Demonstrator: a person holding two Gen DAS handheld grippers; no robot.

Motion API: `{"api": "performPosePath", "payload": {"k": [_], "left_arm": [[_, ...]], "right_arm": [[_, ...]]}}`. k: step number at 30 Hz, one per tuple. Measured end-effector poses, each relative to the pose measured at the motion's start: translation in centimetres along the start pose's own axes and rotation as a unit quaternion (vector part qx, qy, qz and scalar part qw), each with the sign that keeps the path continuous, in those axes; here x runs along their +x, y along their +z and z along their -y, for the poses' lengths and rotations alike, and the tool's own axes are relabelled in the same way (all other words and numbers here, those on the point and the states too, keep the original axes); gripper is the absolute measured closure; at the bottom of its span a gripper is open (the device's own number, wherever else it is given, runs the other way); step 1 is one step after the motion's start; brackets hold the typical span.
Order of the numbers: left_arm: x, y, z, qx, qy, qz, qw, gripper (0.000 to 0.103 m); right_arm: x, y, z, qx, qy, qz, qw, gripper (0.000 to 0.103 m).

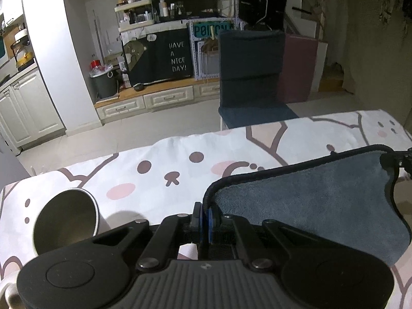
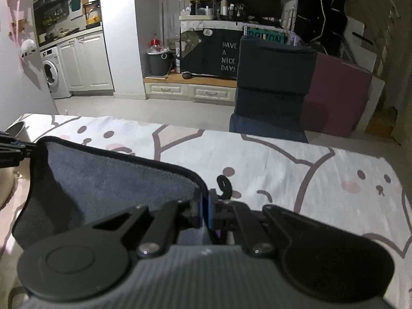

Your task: Fold towel

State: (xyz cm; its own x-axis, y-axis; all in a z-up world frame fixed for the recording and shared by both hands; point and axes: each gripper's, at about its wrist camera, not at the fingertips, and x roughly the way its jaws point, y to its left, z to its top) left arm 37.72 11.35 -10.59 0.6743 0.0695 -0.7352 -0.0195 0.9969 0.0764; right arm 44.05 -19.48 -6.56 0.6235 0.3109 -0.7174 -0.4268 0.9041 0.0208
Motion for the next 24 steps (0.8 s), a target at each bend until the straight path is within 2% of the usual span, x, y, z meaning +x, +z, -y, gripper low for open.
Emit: {"api": "performPosePath", "payload": {"k": [7, 14, 18, 19, 20, 21, 22, 23, 24], "left_arm": [[2.4, -0.3, 0.1, 0.006, 0.013, -0.026, 0.9996, 0.098], [2.7, -0.1, -0.2, -0.013, 0.010, -0.026, 0.9995, 0.098], [2.7, -0.2, -0.2, -0.025, 0.005, -0.027, 0.9993, 0.093], [2.7, -0.2, -0.2, -0.028, 0.004, -0.027, 0.9992, 0.087], [2.6, -0.3, -0.4, -0.035, 0.003, -0.026, 0.9990, 0.077], [2.5, -0.3, -0.5, -0.041, 0.001, -0.025, 0.9988, 0.071], [2.2, -0.3, -0.5, -0.046, -0.001, -0.022, 0.9987, 0.059], [2.0, -0.4, -0.6, -0.049, 0.000, -0.019, 0.9986, 0.047], [1.7, -0.4, -0.5, -0.049, 0.002, -0.015, 0.9987, 0.040]], "right_arm": [[1.6, 0.8, -0.4, 0.010, 0.005, -0.015, 1.000, 0.098], [2.2, 1.1, -0.5, 0.016, 0.003, -0.020, 1.000, 0.098], [2.3, 1.0, -0.3, 0.023, 0.012, -0.017, 1.000, 0.094], [2.2, 1.0, -0.3, 0.025, 0.016, -0.014, 0.999, 0.091], [2.2, 1.0, -0.3, 0.024, 0.019, -0.013, 0.999, 0.086], [2.1, 0.9, -0.3, 0.024, 0.023, -0.013, 0.999, 0.076], [2.0, 0.8, -0.3, 0.027, 0.026, -0.012, 0.999, 0.070], [1.8, 0.7, -0.3, 0.030, 0.029, -0.010, 0.999, 0.057], [1.7, 0.6, -0.2, 0.032, 0.032, -0.007, 0.999, 0.048]]}}
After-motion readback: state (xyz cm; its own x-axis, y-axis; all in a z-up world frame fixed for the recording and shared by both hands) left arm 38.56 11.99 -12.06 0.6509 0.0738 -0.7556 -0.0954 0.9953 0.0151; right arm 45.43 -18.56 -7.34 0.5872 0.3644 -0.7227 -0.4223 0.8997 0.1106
